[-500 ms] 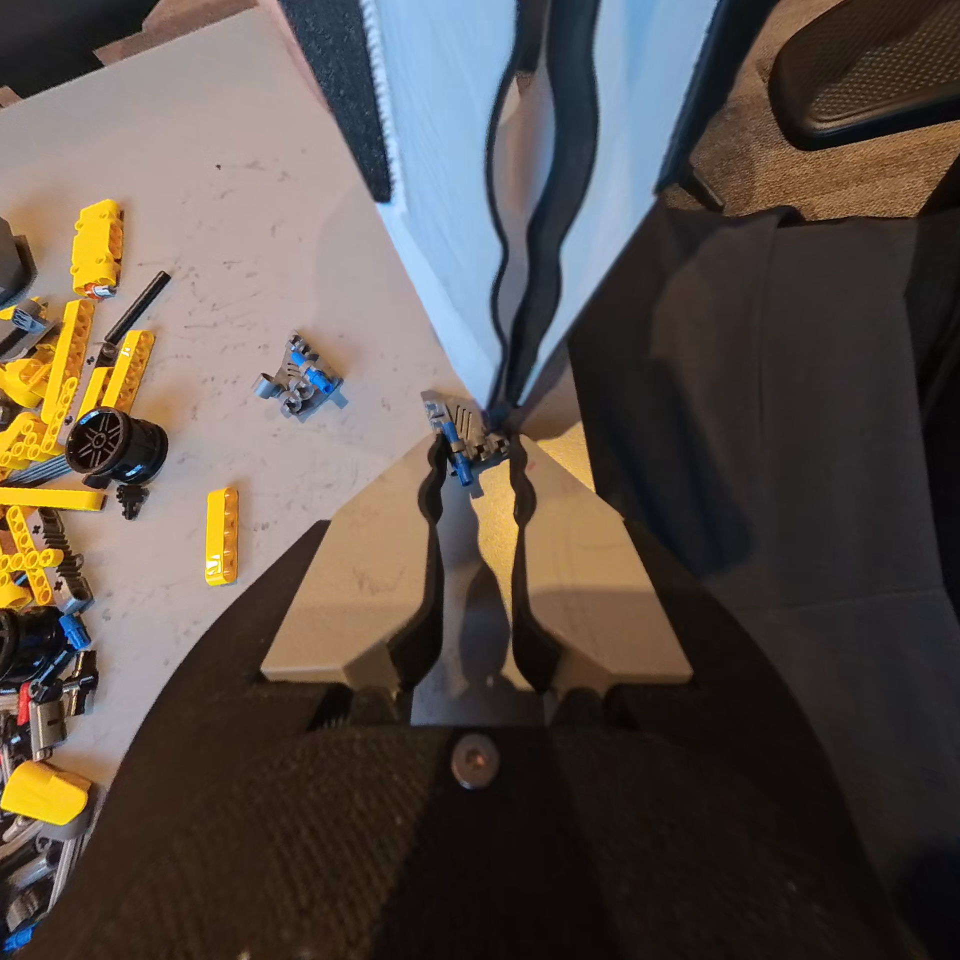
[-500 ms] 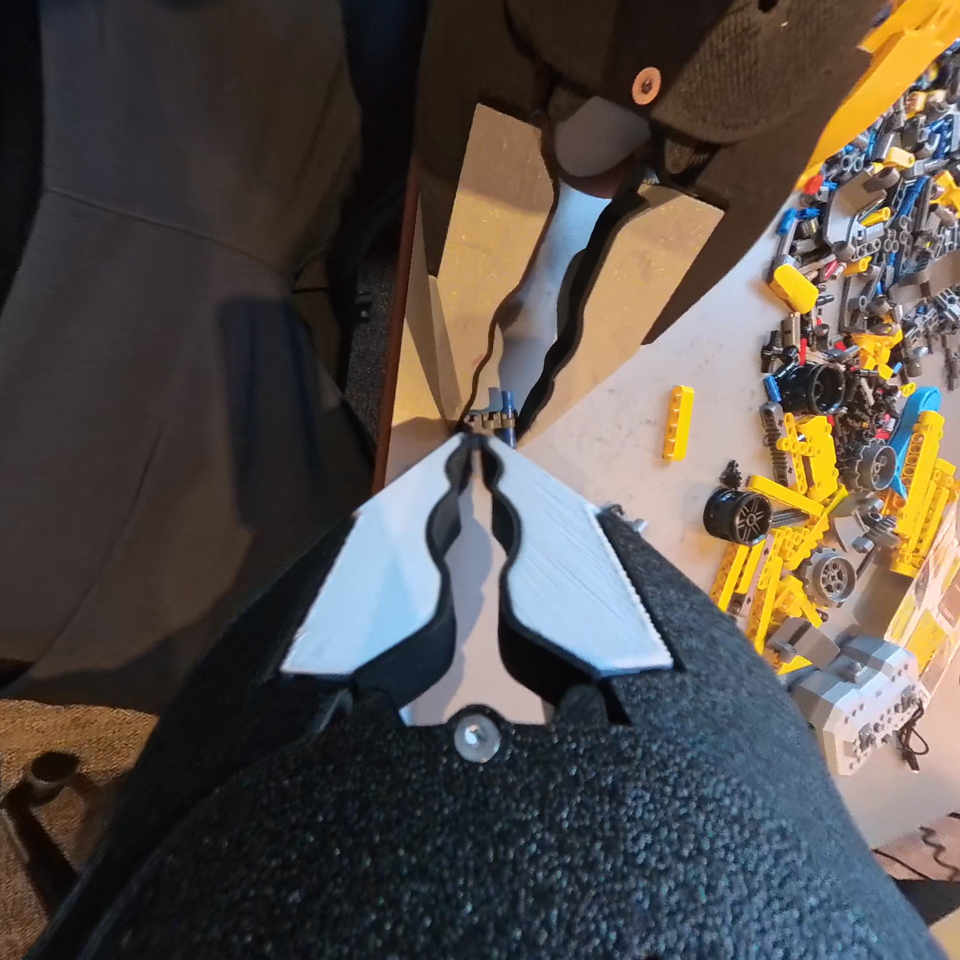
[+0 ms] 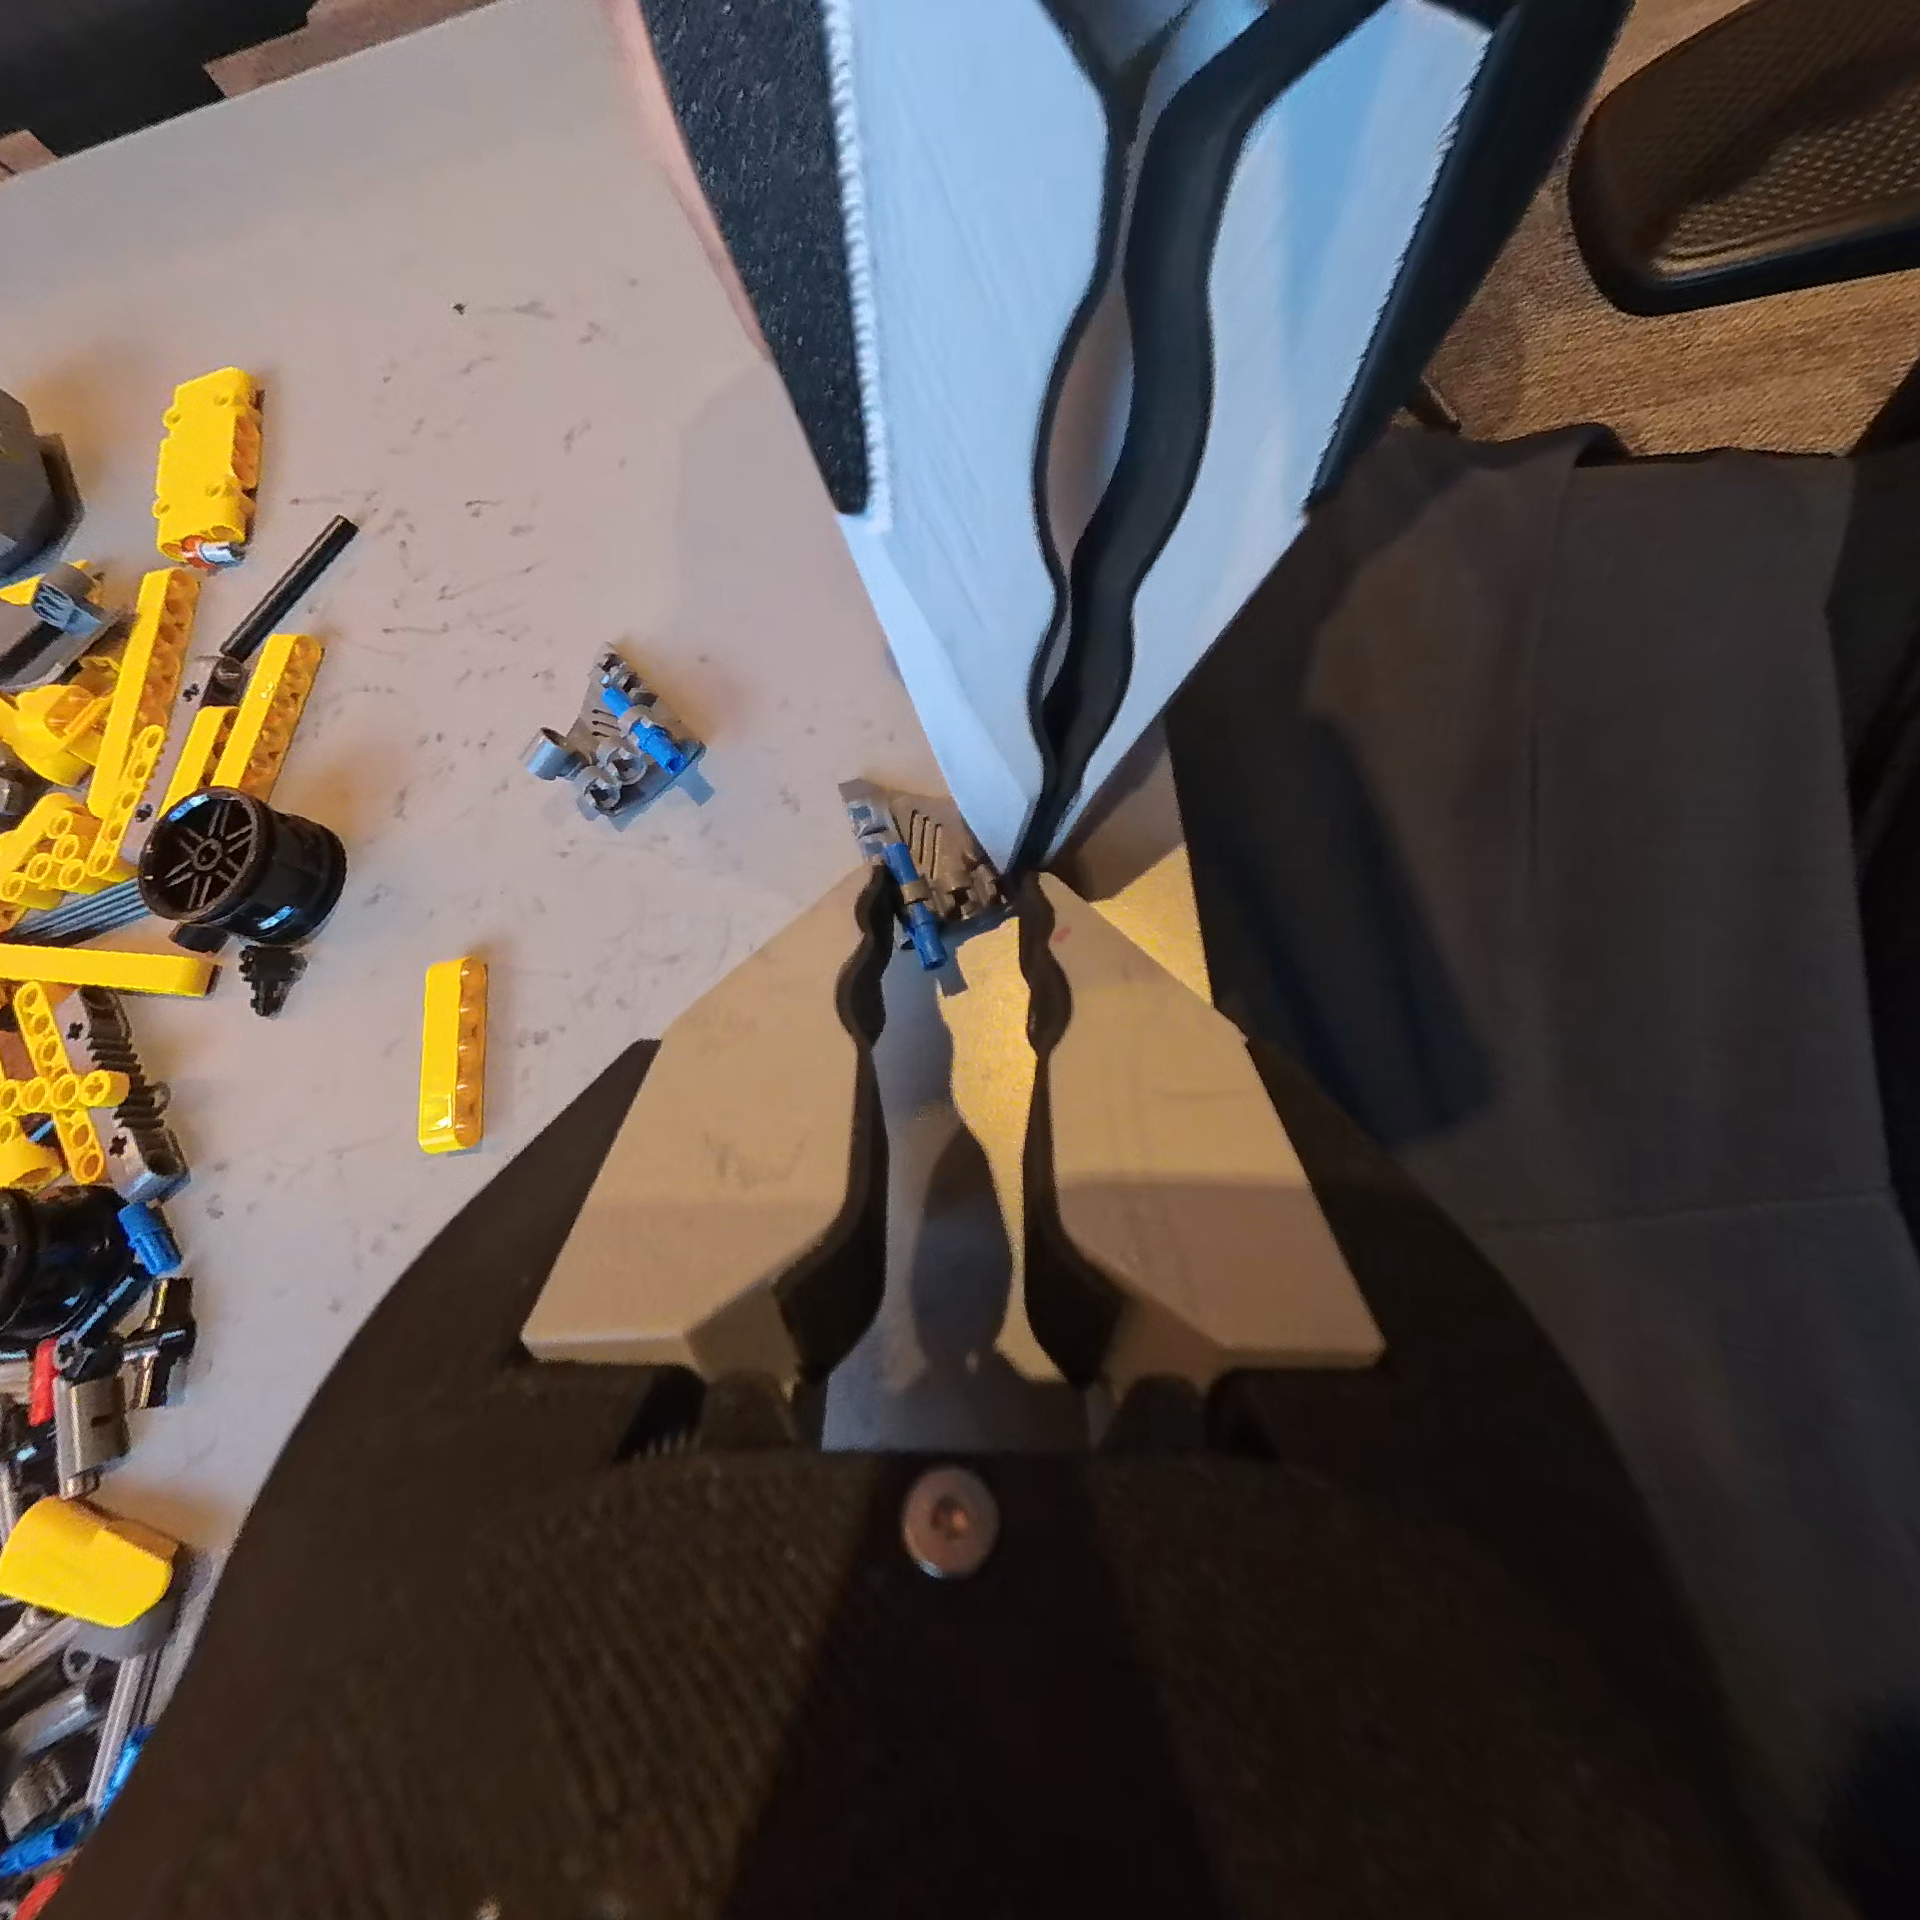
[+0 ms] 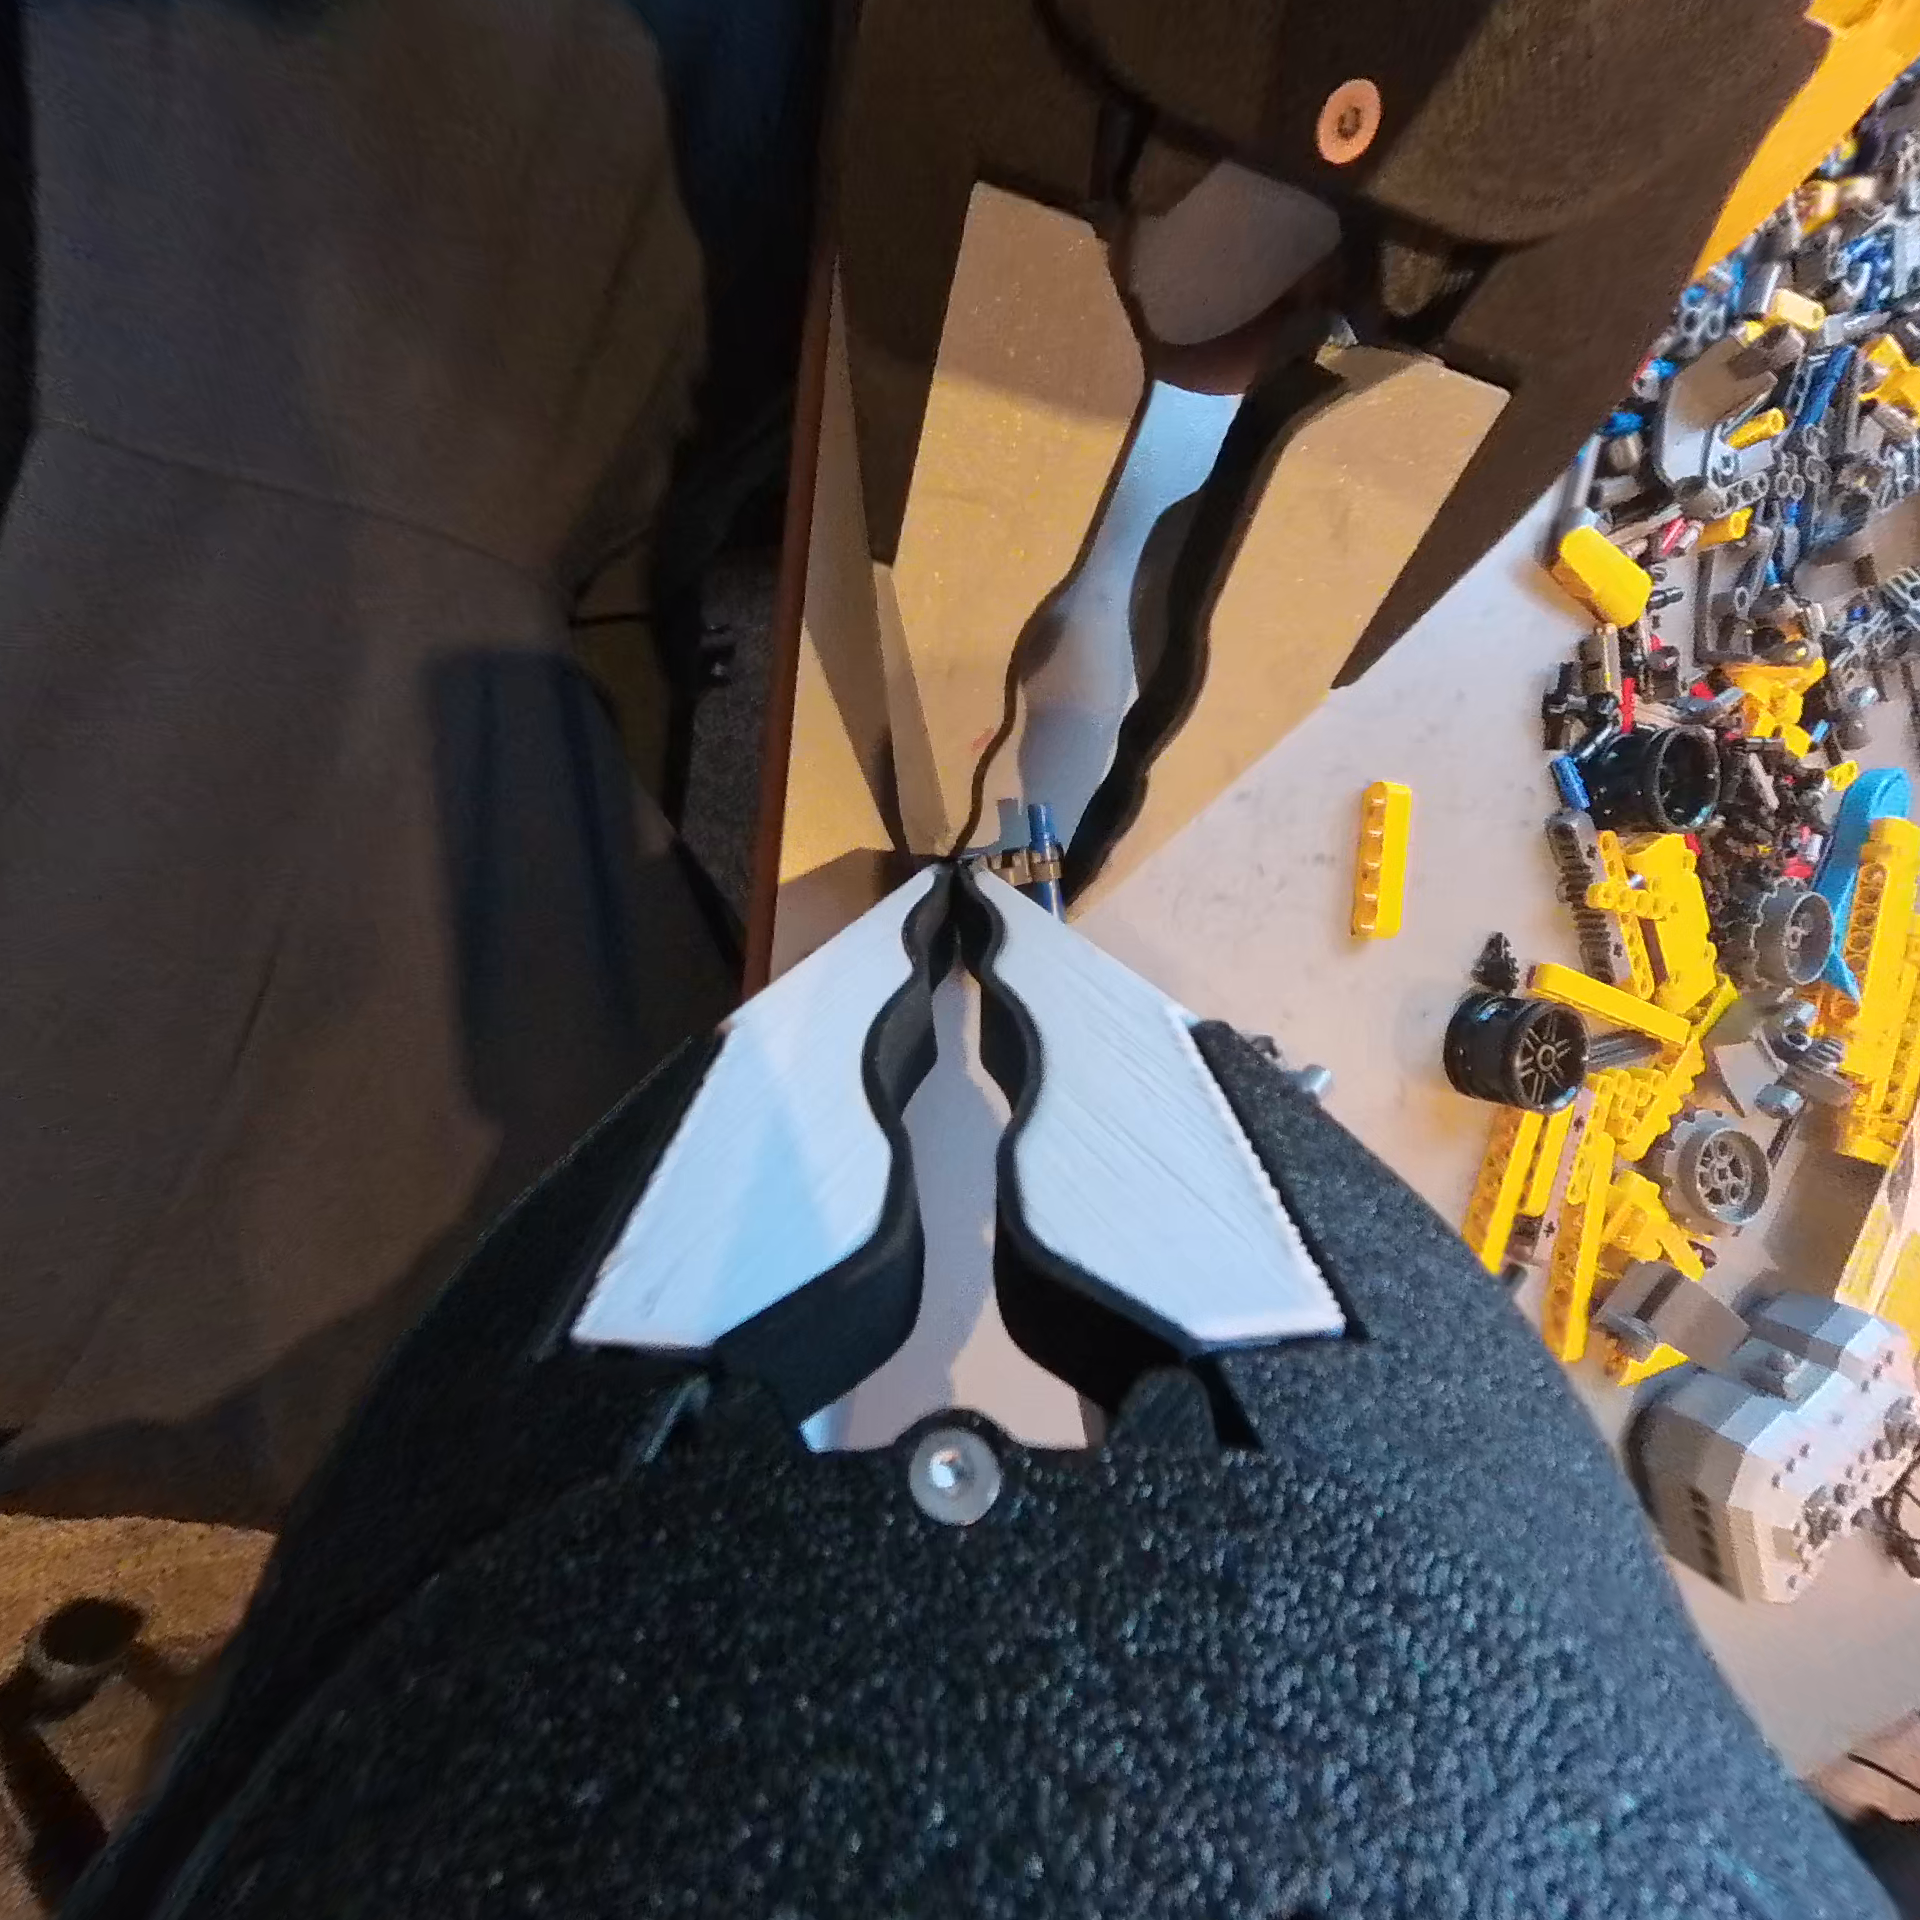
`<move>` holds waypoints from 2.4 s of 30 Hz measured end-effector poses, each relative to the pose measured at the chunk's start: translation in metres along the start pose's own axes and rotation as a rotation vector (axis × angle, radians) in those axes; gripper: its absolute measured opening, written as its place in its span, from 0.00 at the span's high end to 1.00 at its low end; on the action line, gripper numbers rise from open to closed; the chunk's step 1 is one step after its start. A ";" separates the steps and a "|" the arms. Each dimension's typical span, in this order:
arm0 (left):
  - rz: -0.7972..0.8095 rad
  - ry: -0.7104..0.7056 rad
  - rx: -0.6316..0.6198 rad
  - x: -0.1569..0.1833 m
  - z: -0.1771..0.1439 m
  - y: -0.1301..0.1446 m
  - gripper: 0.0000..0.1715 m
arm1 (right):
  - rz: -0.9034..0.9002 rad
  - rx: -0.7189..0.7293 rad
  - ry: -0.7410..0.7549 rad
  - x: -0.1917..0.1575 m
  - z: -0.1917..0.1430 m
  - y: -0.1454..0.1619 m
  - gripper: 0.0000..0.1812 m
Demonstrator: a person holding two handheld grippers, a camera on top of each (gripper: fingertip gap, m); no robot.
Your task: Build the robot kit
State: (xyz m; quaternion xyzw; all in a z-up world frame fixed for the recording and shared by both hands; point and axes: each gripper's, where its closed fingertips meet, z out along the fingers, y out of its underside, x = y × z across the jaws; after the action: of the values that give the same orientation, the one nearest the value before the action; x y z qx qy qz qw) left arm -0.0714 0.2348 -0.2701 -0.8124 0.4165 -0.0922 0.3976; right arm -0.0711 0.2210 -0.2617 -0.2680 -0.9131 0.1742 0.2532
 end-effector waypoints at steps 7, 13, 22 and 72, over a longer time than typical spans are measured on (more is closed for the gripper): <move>-0.016 -0.020 -0.005 -0.001 0.001 0.000 0.87 | 0.361 0.229 0.058 0.004 -0.018 -0.003 0.90; -0.127 -0.054 -0.023 -0.004 0.000 0.001 0.87 | 0.532 0.293 0.251 0.001 -0.024 0.016 0.85; -0.292 -0.176 -0.053 -0.010 -0.005 0.007 0.81 | 0.688 0.312 0.270 -0.004 -0.014 0.023 0.81; -0.197 -0.105 0.184 0.105 -0.046 0.024 0.77 | 0.655 0.184 0.217 0.047 -0.002 -0.004 0.84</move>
State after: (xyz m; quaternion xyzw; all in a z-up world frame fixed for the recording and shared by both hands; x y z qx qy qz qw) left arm -0.0413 0.1218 -0.2764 -0.8132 0.3031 -0.1261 0.4805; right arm -0.1058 0.2451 -0.2412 -0.5395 -0.7272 0.2980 0.3022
